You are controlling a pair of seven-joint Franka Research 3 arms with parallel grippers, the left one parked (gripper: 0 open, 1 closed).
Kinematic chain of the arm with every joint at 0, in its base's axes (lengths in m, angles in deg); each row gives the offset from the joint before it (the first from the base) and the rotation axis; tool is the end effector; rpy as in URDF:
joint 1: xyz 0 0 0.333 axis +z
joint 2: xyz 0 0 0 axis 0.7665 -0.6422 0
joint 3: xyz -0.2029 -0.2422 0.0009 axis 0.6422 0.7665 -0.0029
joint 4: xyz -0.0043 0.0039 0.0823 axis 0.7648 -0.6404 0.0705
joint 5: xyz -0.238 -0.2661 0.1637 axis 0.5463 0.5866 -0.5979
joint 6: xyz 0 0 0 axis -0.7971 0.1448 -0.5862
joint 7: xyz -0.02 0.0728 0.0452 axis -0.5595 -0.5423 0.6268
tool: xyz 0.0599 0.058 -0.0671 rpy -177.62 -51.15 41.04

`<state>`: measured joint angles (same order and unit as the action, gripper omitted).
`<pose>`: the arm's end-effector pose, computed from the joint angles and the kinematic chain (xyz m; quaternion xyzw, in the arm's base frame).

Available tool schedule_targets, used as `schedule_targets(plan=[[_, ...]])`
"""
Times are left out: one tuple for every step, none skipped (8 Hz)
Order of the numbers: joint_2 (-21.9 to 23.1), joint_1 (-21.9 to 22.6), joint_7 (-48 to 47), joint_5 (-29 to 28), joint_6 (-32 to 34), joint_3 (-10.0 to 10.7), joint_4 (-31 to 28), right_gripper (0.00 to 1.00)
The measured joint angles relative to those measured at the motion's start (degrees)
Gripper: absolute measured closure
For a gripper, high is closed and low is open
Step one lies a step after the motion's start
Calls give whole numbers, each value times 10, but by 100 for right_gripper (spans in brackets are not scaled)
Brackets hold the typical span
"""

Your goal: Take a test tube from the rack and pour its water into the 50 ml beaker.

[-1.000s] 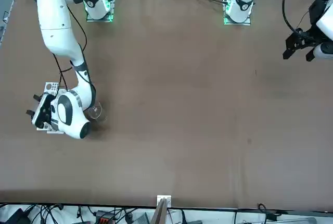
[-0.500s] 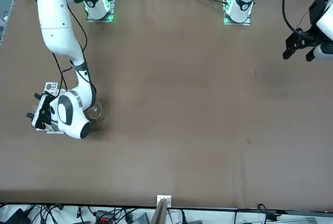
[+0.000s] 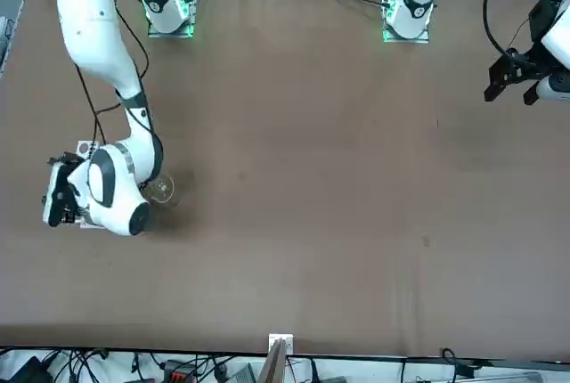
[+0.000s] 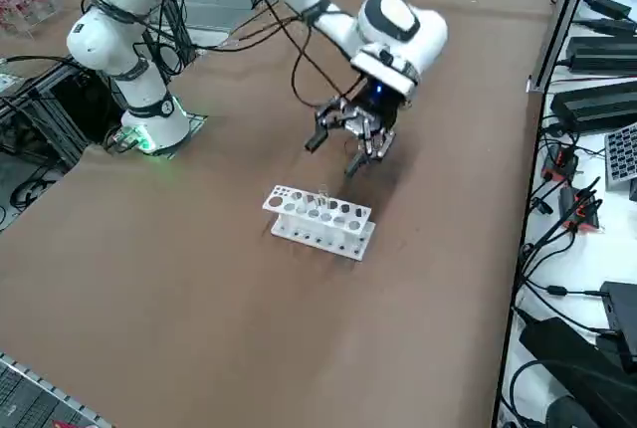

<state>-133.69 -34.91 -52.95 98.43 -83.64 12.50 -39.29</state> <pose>0.6876 0.0045 0.3066 0.5954 -0.5469 0.2575 0.5293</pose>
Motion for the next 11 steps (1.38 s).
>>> schedule_targets(plan=[[29, 0, 89, -24, 0, -5, 2, 0], [57, 0, 181, -50, 0, -9, 5, 0], [80, 0, 273, -77, -1, -9, 10, 0], [101, -1, 368, -109, -1, -9, 19, 0], [119, -3, 462, -148, -1, -9, 29, 0], [136, -6, 552, -191, -1, -9, 36, 0], [154, -12, 633, -241, 0, -8, 41, 0], [174, -20, 704, -297, 0, -7, 43, 0], [193, -30, 770, -344, 0, -7, 44, 0], [210, -38, 825, -386, 0, -7, 45, 0], [225, -46, 874, -437, 0, -7, 45, 0]])
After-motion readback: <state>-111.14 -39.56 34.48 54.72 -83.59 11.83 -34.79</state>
